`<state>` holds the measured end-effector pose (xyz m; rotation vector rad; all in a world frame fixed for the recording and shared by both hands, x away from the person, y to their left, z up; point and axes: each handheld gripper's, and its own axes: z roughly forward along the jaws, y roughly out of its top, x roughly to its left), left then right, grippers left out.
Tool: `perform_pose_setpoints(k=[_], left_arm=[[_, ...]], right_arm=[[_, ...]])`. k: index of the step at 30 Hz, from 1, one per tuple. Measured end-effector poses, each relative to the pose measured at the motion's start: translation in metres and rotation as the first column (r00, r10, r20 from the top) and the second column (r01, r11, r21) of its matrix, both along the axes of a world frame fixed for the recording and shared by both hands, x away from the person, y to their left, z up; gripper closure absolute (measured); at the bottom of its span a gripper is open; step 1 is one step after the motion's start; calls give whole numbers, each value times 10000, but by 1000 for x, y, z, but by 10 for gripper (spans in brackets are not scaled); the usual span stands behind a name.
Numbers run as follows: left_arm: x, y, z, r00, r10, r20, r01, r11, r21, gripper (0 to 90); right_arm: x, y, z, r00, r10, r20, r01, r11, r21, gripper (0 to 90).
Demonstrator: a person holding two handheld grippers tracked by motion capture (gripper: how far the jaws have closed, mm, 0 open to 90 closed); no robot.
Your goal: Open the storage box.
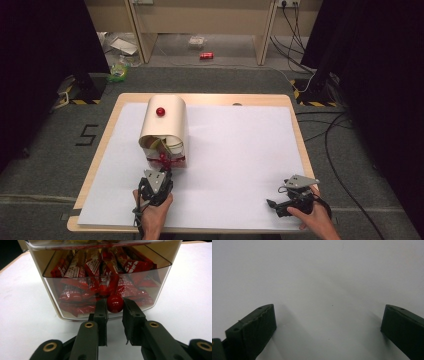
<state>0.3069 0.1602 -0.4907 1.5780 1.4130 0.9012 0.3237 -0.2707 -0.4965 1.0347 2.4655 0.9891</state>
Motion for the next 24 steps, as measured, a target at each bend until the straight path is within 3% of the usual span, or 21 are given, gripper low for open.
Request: perform_pose_setpoints(k=[24], left_arm=[[-31, 6, -1, 9986, -534, 19, 534, 9985, -74, 732]], right_arm=[[0, 0, 0, 10000, 1, 16, -1, 10000, 0, 4]])
